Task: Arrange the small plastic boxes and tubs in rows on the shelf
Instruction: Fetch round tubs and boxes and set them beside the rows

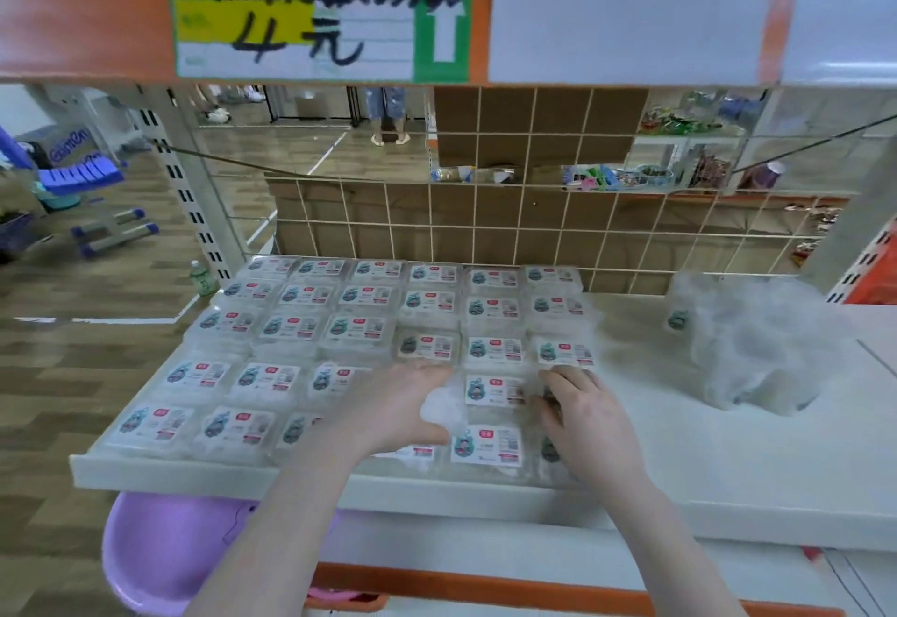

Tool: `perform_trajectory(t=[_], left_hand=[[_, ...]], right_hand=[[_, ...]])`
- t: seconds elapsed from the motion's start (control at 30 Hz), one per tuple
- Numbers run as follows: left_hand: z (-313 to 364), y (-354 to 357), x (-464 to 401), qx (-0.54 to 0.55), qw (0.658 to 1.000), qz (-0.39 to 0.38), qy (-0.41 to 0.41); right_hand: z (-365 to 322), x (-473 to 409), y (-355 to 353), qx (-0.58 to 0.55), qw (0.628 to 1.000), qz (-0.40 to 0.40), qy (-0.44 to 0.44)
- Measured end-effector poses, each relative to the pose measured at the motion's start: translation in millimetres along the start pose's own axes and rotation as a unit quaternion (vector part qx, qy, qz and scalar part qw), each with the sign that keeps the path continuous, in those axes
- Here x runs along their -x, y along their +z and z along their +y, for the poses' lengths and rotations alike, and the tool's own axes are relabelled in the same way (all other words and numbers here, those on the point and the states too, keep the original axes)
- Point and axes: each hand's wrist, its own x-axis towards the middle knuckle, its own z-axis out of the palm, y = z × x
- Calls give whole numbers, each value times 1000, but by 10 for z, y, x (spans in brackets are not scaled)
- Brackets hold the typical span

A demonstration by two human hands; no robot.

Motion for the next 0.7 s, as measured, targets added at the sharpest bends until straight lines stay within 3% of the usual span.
perform_trajectory(t=[0.37,0.53,0.7], left_hand=[[-1,-15,61,48,999,6,-5],[-15,-197,59,120,993,-19,-14],[-10,-347,-33,166,986,11,0]], right_hand=[[68,11,31,-14,1000,9,-12],[54,14,25,-17,1000,-3,-6],[58,17,9,-21,999,-24,4]])
